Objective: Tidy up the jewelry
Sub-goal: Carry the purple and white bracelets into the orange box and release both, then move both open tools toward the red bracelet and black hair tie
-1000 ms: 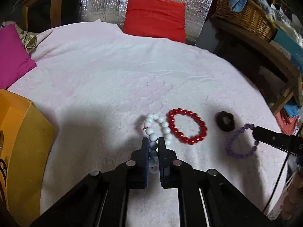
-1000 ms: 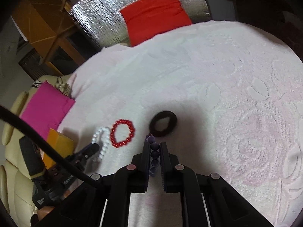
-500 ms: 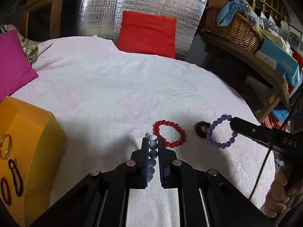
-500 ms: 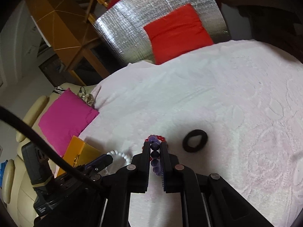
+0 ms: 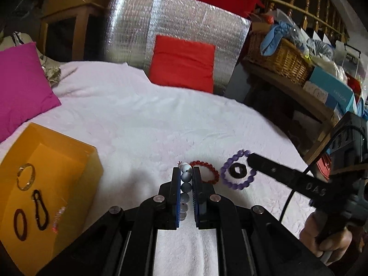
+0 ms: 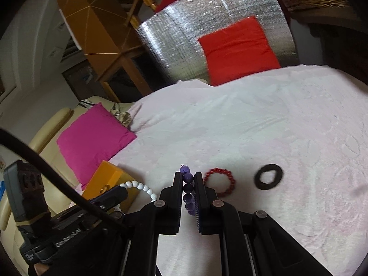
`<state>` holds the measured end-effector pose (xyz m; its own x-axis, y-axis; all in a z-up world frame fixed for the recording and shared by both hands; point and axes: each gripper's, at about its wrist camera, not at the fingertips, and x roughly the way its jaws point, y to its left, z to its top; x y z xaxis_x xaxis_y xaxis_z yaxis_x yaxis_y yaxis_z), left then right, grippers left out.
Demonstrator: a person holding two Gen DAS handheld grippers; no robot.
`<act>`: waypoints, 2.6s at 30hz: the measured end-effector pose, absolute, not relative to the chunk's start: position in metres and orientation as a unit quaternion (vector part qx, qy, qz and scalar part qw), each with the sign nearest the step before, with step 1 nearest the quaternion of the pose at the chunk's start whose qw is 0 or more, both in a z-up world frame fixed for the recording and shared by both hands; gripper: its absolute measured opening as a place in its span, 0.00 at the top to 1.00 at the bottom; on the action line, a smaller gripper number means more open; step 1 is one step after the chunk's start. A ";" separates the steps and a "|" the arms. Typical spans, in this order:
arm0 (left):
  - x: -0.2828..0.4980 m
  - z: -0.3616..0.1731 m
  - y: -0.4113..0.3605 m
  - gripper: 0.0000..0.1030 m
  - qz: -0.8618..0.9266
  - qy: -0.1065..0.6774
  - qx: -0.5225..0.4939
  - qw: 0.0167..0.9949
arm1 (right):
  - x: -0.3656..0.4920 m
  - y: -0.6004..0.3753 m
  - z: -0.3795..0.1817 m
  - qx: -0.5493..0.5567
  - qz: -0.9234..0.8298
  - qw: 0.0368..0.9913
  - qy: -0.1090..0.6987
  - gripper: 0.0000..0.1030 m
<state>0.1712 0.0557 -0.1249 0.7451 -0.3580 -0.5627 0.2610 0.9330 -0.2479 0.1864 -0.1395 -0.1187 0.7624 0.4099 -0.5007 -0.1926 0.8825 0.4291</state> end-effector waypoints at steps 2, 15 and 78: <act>0.164 -0.119 0.062 0.91 -0.162 0.307 -0.083 0.934 | 0.185 -0.130 -0.117 0.181 0.175 0.920 0.300 0.90; 0.093 -0.084 0.150 0.91 -0.050 0.245 -0.098 0.963 | 0.163 -0.056 -0.109 0.183 0.261 0.903 0.286 0.90; 0.093 -0.139 0.182 0.38 0.118 0.400 -0.011 0.909 | 0.174 0.029 -0.141 0.160 0.262 0.881 0.360 0.78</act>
